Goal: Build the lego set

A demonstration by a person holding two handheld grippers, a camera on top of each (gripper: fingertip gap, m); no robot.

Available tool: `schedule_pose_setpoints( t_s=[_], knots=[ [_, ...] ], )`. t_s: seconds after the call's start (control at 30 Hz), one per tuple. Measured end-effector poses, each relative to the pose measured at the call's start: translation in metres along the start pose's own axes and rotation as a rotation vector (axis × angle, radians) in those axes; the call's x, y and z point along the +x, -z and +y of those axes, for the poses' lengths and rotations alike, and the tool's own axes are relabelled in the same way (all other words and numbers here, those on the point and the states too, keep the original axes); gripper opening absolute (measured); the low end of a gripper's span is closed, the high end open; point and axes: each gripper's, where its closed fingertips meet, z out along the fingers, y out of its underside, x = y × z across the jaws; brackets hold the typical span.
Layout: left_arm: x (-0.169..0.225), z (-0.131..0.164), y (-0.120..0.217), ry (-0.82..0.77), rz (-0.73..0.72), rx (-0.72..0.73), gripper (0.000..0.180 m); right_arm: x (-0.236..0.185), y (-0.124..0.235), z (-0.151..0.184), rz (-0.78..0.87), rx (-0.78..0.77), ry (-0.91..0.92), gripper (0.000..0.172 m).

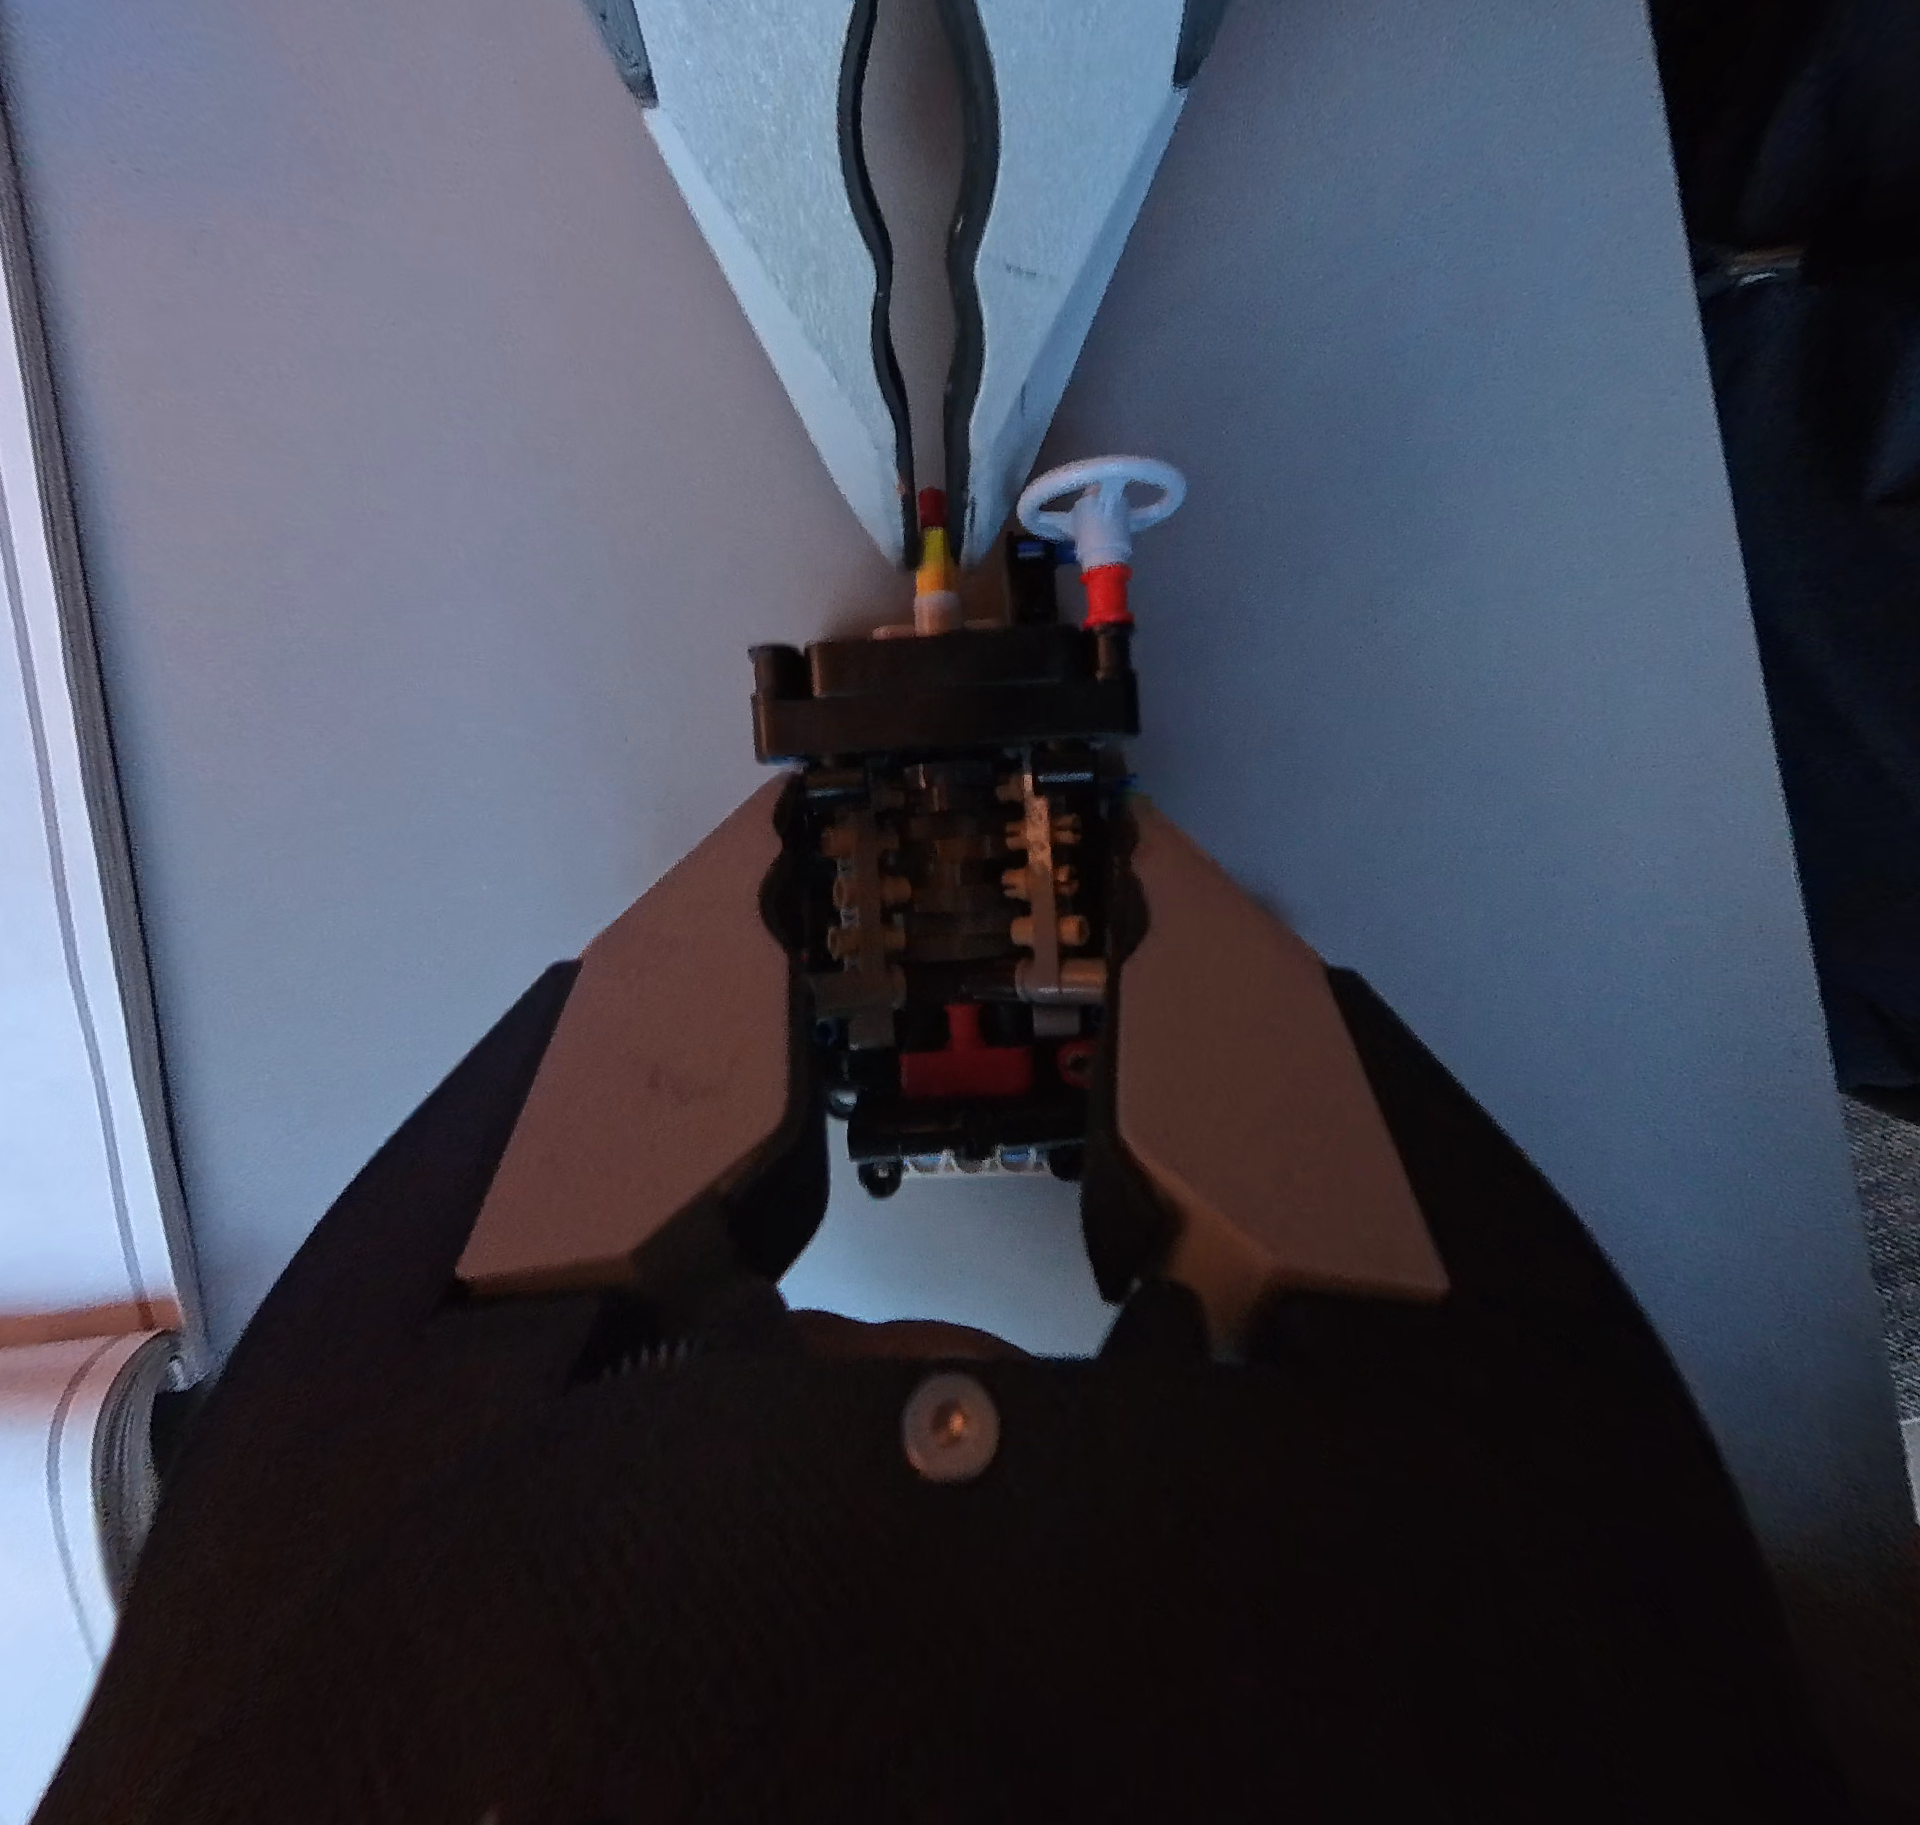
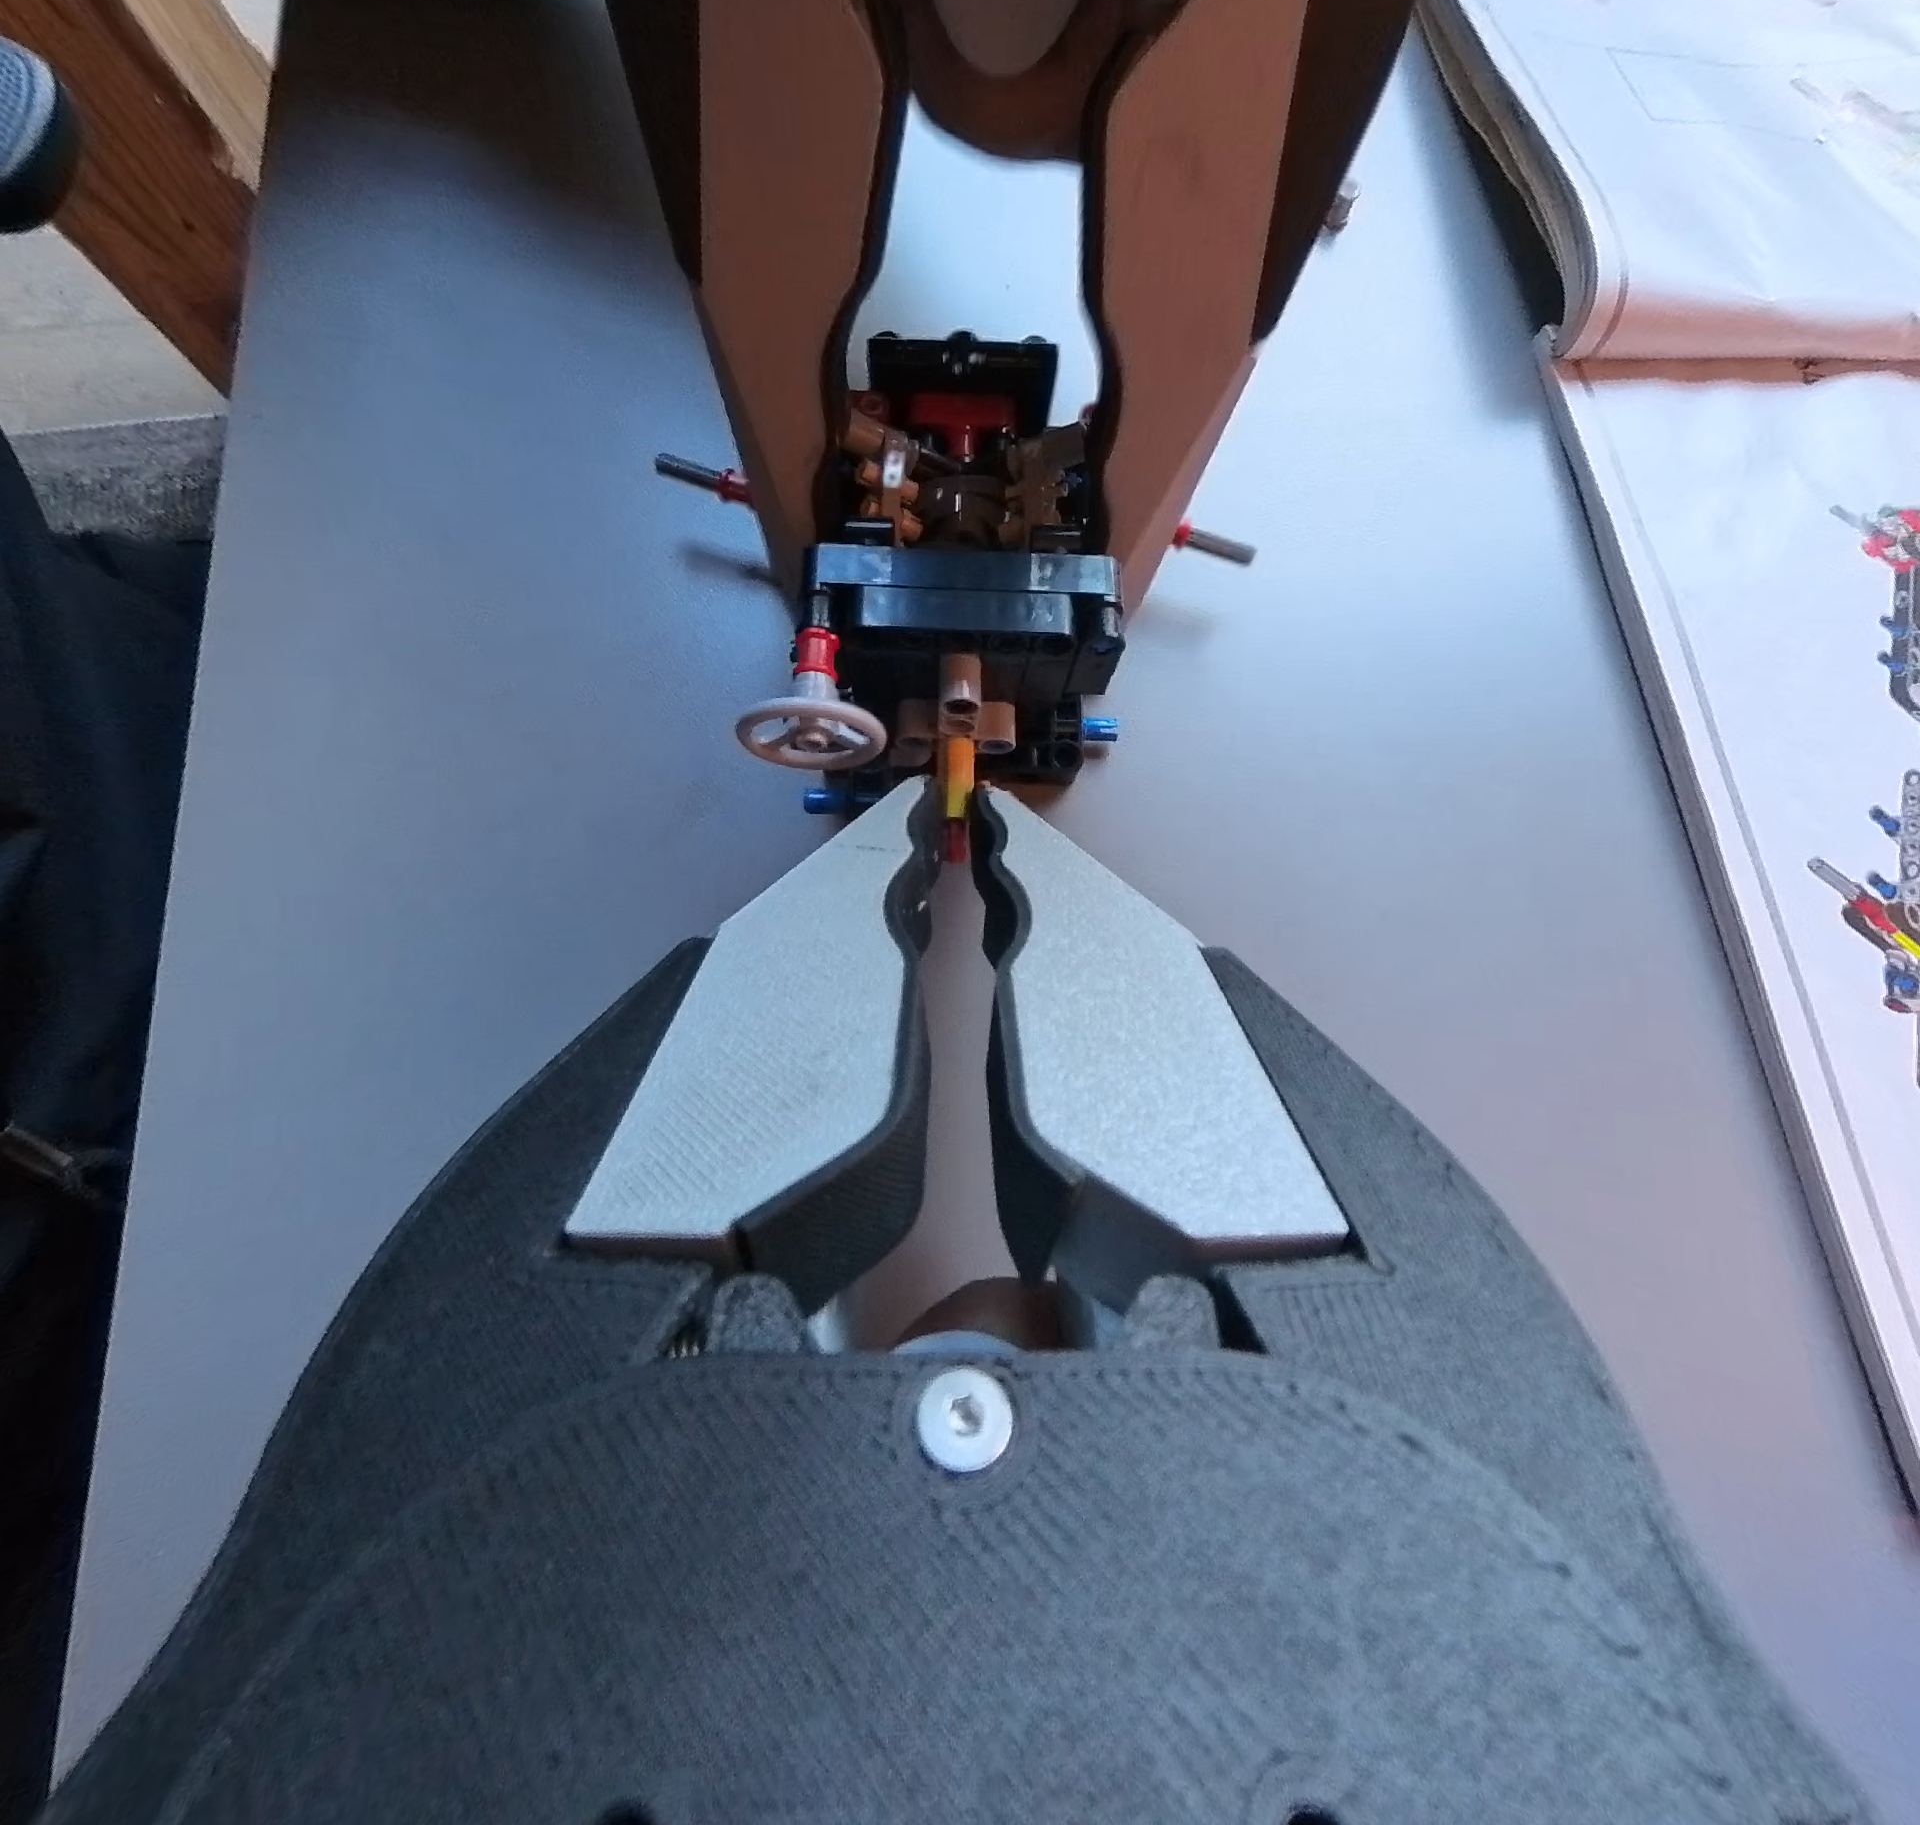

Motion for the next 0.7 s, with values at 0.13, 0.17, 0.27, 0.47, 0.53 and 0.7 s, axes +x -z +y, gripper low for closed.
schedule_pose_setpoints(
  t_s=[0.13,0.17,0.27,0.47,0.53,0.7],
  knots=[
    [0.000,0.000,0.000,0.006,0.002,-0.008,0.056,0.000,0.000,-0.001,0.013,0.016,-0.006,0.002],
    [0.000,-0.001,-0.001,0.008,-0.002,-0.005,0.055,0.001,0.000,-0.001,0.013,0.026,-0.021,0.002],
    [0.000,-0.003,-0.001,0.017,-0.005,0.001,0.056,0.004,0.009,-0.003,0.034,0.047,-0.049,0.020],
    [-0.003,-0.003,-0.001,0.024,-0.010,0.009,0.055,0.014,0.072,-0.001,0.185,0.080,-0.060,0.027],
    [-0.006,-0.003,-0.001,0.029,-0.025,0.009,0.055,0.016,0.104,0.005,0.245,0.067,-0.050,0.029],
    [-0.013,-0.008,-0.004,0.047,-0.055,0.029,0.055,0.028,0.170,0.052,0.369,-0.080,-0.067,0.047]
  ],
)
